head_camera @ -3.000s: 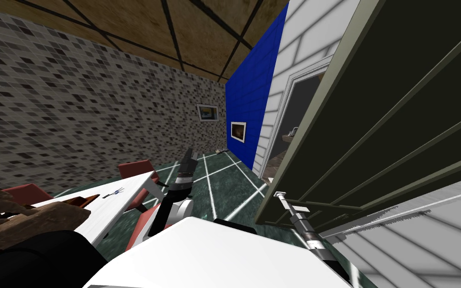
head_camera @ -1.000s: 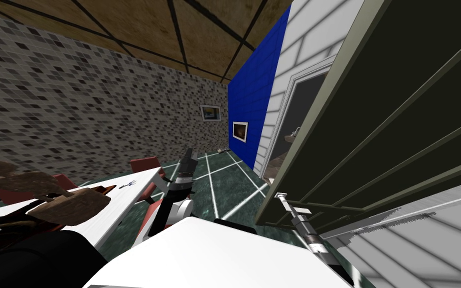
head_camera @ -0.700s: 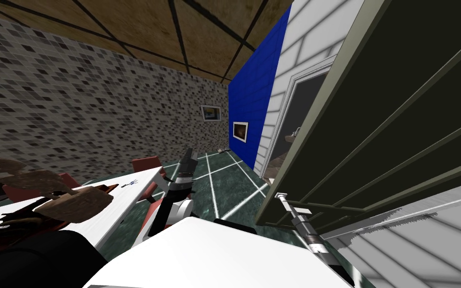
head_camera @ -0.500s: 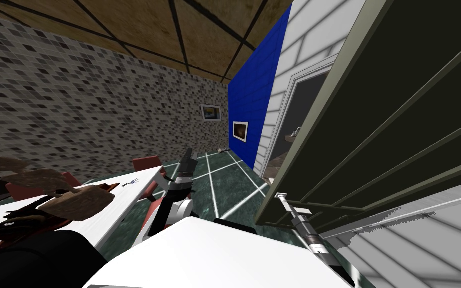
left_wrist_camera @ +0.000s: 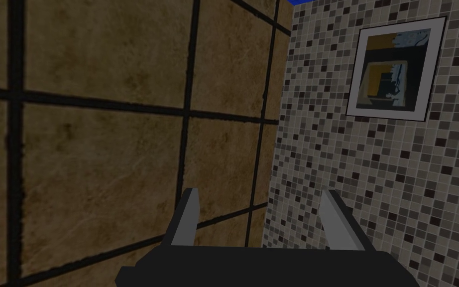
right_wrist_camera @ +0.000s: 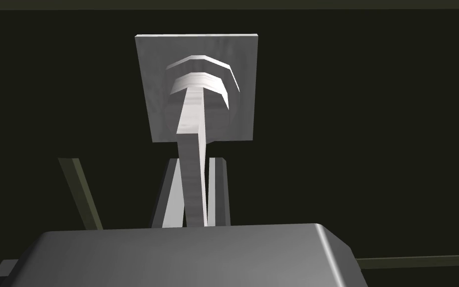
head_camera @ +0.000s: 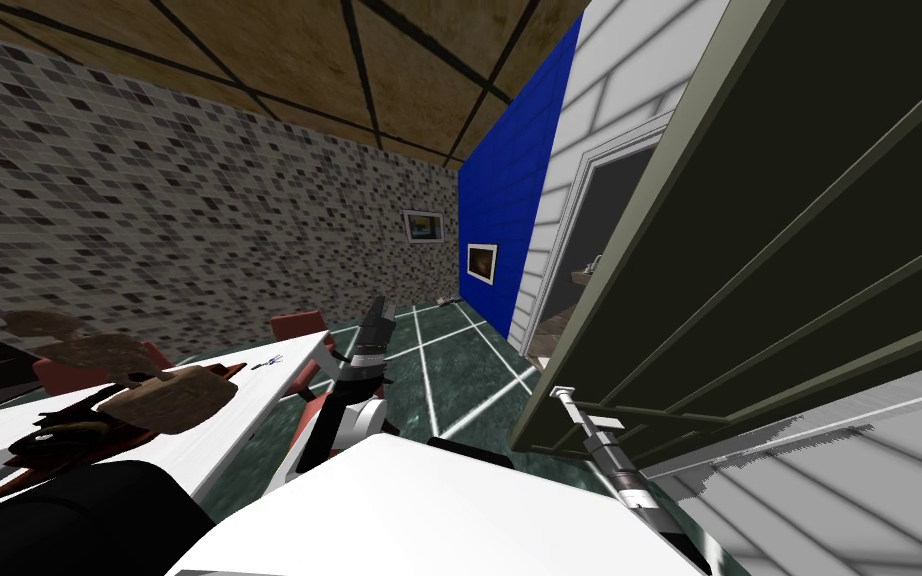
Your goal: Pull the door open
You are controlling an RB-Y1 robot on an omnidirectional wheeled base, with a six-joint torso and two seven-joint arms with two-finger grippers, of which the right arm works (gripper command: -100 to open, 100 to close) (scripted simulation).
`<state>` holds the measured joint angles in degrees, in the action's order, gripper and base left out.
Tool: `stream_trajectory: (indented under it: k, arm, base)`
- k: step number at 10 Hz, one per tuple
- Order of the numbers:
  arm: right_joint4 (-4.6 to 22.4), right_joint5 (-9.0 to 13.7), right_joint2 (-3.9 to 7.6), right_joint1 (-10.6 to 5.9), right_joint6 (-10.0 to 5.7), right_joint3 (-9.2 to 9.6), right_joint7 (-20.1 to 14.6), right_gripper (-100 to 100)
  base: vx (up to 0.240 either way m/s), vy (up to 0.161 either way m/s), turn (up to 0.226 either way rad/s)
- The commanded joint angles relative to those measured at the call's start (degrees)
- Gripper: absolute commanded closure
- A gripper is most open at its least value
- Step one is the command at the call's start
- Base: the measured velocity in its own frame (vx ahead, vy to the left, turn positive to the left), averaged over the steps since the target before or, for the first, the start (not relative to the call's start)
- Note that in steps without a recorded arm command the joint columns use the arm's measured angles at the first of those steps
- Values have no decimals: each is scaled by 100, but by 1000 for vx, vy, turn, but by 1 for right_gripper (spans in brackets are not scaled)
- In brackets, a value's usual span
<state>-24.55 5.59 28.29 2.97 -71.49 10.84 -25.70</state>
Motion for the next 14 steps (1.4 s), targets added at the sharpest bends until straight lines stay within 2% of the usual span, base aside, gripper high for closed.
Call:
stream_trajectory:
  k: [1, 14]
  arm:
    - [72, 6, 13, -9, -71, 0, -10, 100]
    - [107, 15, 31, 17, -135, 7, -22, 100]
  base:
    - [-25, -9, 20]
    - [-18, -7, 16]
